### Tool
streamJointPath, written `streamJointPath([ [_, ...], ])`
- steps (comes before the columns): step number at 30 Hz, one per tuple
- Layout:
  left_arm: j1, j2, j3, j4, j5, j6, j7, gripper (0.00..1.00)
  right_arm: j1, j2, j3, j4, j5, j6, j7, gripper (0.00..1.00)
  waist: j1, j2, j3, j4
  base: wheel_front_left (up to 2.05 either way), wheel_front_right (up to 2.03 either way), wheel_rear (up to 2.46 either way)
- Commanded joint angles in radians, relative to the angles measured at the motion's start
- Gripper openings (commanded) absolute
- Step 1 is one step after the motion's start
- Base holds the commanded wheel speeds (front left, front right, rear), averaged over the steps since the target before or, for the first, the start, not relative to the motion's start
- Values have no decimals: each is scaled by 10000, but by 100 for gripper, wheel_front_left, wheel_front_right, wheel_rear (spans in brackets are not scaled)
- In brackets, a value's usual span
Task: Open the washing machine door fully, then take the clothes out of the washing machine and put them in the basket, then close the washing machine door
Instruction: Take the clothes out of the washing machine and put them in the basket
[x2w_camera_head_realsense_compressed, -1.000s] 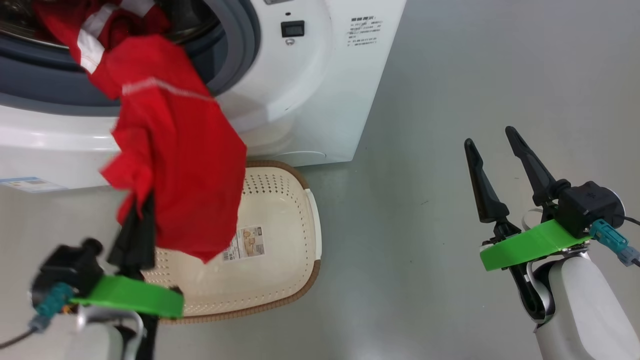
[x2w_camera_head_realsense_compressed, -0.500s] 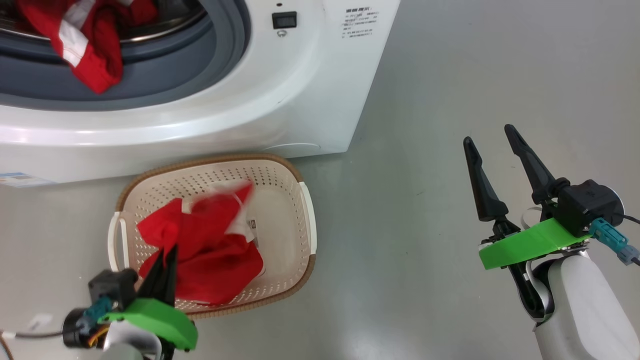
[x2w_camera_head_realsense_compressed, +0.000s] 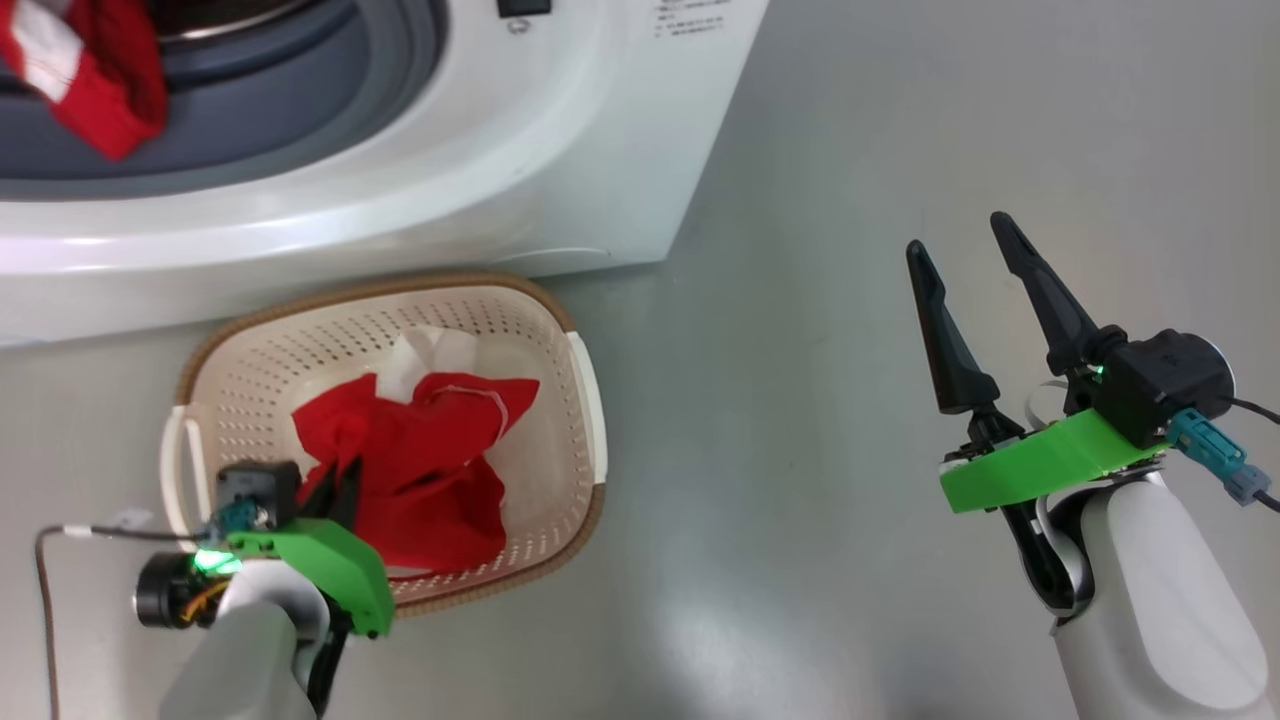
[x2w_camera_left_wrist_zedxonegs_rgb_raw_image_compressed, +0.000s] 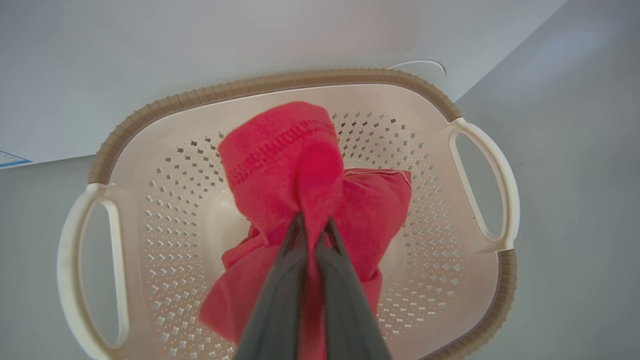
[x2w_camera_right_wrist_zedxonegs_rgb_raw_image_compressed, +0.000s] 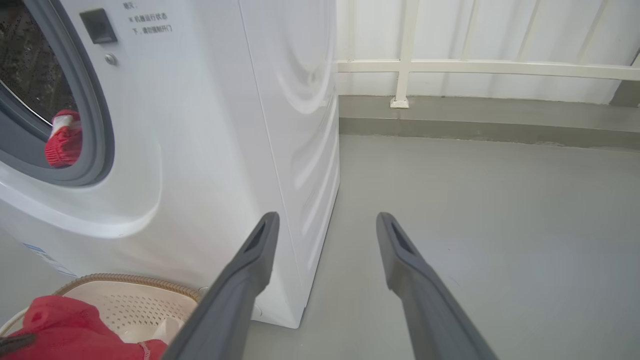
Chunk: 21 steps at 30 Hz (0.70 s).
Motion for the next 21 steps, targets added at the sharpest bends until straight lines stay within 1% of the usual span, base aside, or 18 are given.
streamJointPath([
  [1,-313,324,144,422,32,-79,-159,0,-118,97,272,-277,-59,16,-48,100,0,0,316,-260,0,0,0],
  [5,-701,407,-6,1176,-3,-93,-166,0,-216,187,350,-306,-69,16,-48,100,0,0,527,-459,0,0,0],
  [10,-1208,662,-273,2047,-114,-100,-136,0,-404,336,501,-344,-74,16,-48,100,0,0,892,-833,0,0,0],
  [15,-1672,977,-486,2348,-291,-101,80,0,-622,465,603,-442,-87,16,-48,100,0,0,1324,-1123,0,0,0],
  [21,-2034,1171,-685,2488,-579,-102,371,0,-673,552,562,-504,-143,16,-48,100,0,0,1604,-1234,0,0,0],
])
